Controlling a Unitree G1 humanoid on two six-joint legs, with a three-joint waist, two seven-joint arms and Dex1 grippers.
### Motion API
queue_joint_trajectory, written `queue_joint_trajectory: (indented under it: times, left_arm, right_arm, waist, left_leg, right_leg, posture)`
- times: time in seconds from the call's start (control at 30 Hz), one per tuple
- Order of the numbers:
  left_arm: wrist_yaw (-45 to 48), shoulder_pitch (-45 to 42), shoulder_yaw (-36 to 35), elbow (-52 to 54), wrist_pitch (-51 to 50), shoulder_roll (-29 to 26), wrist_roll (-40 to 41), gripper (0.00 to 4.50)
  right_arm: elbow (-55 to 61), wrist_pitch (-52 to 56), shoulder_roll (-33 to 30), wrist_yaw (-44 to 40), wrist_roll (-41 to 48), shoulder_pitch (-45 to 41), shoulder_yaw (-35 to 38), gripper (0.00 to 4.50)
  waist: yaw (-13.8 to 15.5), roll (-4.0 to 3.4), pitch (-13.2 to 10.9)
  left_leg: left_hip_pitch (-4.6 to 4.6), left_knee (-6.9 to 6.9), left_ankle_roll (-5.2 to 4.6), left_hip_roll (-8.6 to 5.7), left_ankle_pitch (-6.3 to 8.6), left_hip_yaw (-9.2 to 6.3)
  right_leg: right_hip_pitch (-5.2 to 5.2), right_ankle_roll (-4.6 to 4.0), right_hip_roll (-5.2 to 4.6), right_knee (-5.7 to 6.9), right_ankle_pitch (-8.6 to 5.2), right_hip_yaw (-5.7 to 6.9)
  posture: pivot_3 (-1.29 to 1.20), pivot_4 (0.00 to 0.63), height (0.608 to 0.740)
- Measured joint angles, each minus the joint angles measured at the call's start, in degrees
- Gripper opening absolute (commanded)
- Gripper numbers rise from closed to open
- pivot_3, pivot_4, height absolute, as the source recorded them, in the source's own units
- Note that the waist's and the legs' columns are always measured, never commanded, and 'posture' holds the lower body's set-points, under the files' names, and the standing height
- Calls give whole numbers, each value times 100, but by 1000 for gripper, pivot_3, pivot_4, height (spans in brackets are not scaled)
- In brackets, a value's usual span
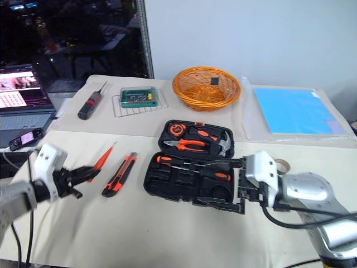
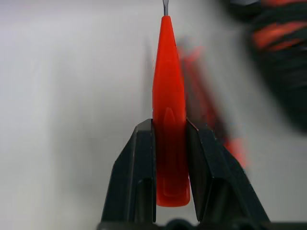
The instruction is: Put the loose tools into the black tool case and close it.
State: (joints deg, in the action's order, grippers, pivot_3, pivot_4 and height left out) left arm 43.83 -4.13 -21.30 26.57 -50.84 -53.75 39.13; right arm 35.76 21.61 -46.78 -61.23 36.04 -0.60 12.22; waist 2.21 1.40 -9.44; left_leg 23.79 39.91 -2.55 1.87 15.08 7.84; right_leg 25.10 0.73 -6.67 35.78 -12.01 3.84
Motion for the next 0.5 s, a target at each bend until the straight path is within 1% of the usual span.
queue_joint_trajectory:
  times: [0.03, 0.07, 0.13, 0.2, 0.23, 0.27, 0.33, 0.4, 0.5]
  left_arm:
    - [512, -468, 407, -85, 282, -243, -118, 422]
    - [764, -790, 725, -151, 440, -338, -194, 422]
    - [1458, -1594, 1831, -487, 1051, -429, -780, 422]
    - [1930, -2377, 2845, -1095, 1589, -130, -1388, 422]
    - [2028, -2565, 3070, -1280, 1719, -10, -1548, 422]
    - [2199, -2907, 3432, -1601, 1920, 202, -1796, 422]
    - [2524, -3686, 4075, -2355, 2313, 723, -2303, 422]
    - [2737, -4233, 4555, -3023, 2725, 1214, -2784, 422]
    - [2930, -4505, 4894, -3581, 3084, 1643, -3125, 422]
  right_arm:
    - [168, 2, 0, 76, 10, 270, 216, 4500]
    - [266, 6, 0, 134, 18, 440, 339, 4500]
    - [608, 32, 11, 294, 63, 910, 735, 4500]
    - [871, 114, 30, 463, 110, 1366, 1197, 4500]
    - [929, 148, 27, 513, 116, 1445, 1276, 4500]
    - [1045, 174, 46, 574, 126, 1644, 1459, 4500]
    - [1260, 245, 102, 715, 132, 2023, 1759, 4500]
    - [1510, 276, 158, 868, 145, 2246, 1987, 4500]
    - [1710, 307, 183, 1000, 146, 2459, 2111, 4500]
  waist:
    - [22, -10, 5]
    - [46, -18, 7]
    - [40, -21, 9]
    - [35, -12, 5]
    - [25, -7, 4]
    - [-3, -1, 0]
    - [21, 2, -1]
    - [34, 3, -1]
    - [-44, 6, -2]
  left_leg:
    - [0, -1, -4, -3, 2, 6]
    - [0, -1, -6, -5, 3, 10]
    - [0, -1, -13, -6, 3, 17]
    - [1, 3, -62, -3, -24, 15]
    - [2, 3, -70, -2, -27, 14]
    - [4, 6, -104, 3, -9, 15]
    - [6, 19, -111, -2, -9, 8]
    - [9, 29, -119, -2, -4, 5]
    - [12, 33, -131, 0, 4, 6]
  right_leg:
    - [-4, 2, -1, -5, 0, -4]
    - [-6, 3, -1, -8, 0, -6]
    - [-10, 36, 8, -13, 18, -16]
    - [-11, 44, 25, -13, 22, -16]
    - [-11, 44, 28, -13, 22, -16]
    - [-8, 44, 35, -12, 23, -21]
    - [-11, 48, 44, -5, 20, -20]
    - [-15, 49, 44, -5, 20, -21]
    - [-11, 55, 44, -5, 19, -37]
  posture:
    - [0, 150, 740]
    - [0, 150, 740]
    - [0, 150, 740]
    - [0, 150, 740]
    - [0, 150, 740]
    - [0, 150, 740]
    - [0, 150, 740]
    - [0, 150, 740]
    - [0, 150, 740]
